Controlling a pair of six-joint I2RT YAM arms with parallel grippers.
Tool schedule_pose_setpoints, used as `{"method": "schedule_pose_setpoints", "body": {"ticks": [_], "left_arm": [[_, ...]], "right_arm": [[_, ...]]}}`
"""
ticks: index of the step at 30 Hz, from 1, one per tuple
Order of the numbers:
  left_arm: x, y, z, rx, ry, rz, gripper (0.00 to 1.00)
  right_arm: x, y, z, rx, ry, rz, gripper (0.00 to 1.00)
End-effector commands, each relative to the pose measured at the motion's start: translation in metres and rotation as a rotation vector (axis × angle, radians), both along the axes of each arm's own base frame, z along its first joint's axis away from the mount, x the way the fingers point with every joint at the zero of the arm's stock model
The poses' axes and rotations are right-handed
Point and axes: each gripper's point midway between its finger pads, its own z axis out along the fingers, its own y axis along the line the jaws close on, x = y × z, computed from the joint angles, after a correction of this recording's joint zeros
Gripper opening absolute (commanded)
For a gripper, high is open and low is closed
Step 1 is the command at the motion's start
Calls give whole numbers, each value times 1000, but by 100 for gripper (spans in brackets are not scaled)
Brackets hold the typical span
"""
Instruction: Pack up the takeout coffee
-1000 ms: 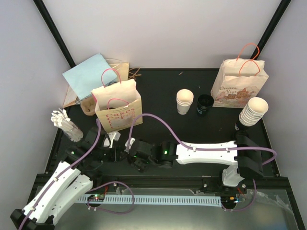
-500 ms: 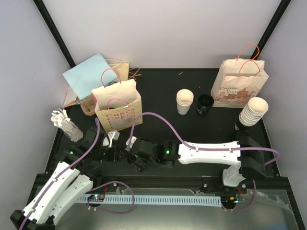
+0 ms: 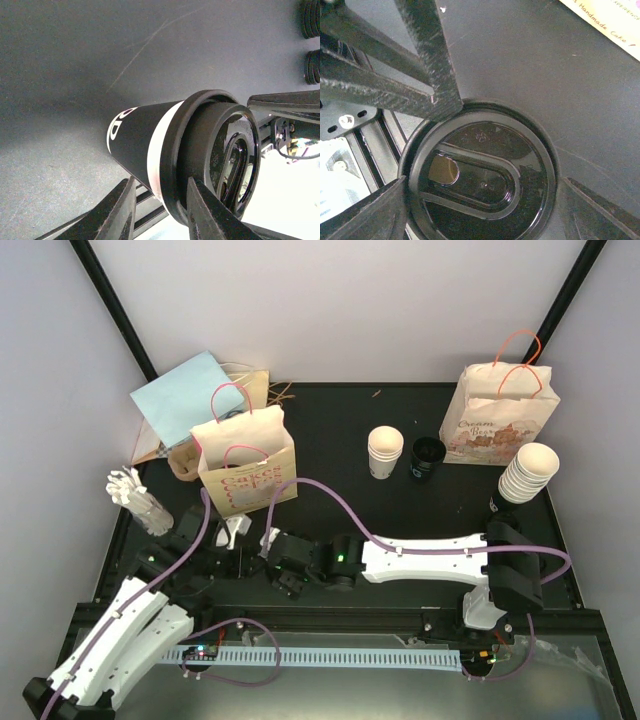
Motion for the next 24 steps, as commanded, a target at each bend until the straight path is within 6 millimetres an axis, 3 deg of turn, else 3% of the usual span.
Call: {"method": "schedule_pose_setpoints", "body": {"ticks": [1,15,24], "left_arm": [[1,-5,1,-30,-3,-19,30],[-7,-13,-10,-58,64,-70,25],[-8,-12,-12,-53,69,-69,24]], "right_arm": [[0,7,9,16,-9,-11,80],[-2,8,7,-6,2,7,71],[4,-1,24,14,-21,-38,86]]}}
